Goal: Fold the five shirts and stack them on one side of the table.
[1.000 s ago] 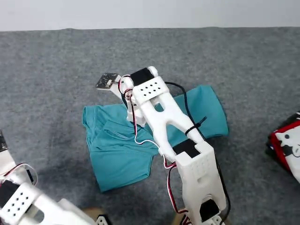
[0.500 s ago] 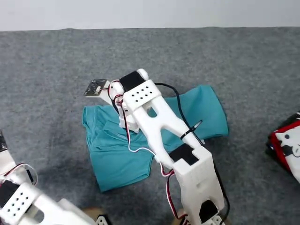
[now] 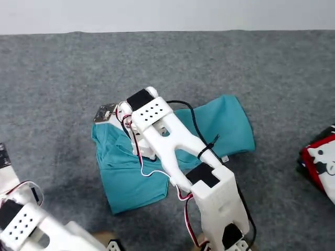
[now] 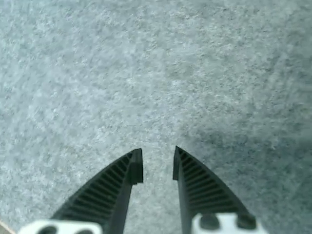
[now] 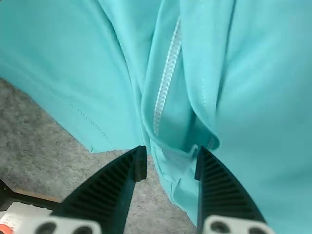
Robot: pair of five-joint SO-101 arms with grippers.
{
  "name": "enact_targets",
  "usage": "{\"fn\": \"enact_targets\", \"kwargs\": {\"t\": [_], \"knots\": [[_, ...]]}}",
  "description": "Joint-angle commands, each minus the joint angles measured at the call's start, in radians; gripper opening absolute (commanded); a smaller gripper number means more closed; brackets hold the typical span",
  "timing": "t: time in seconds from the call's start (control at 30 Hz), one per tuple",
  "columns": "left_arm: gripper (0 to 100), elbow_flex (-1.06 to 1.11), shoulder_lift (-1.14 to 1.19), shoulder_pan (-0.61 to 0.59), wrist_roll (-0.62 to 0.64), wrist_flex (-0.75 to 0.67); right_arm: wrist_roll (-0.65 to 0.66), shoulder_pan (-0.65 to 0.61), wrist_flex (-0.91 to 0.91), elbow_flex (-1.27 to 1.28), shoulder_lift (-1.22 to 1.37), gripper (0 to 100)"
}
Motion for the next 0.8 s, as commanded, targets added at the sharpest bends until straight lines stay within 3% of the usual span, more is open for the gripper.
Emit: {"fn": "enact_targets", "kwargs": {"t": [0.0, 0.2, 0.57, 0.77], "knots": [[11, -0.01, -0.018, 0.034, -0.002, -0.018, 0.014, 0.036, -0.015, -0.006, -0.018, 16.5], [11, -0.01, -0.018, 0.034, 0.0, -0.018, 0.091, 0.081, -0.07, -0.012, 0.002, 0.5], [11, -0.008, -0.018, 0.035, 0.0, -0.02, 0.164, 0.2, -0.077, -0.012, 0.01, 1.0], [11, -0.005, -0.018, 0.035, 0.0, -0.018, 0.169, 0.269, -0.17, -0.009, 0.019, 1.0]]}}
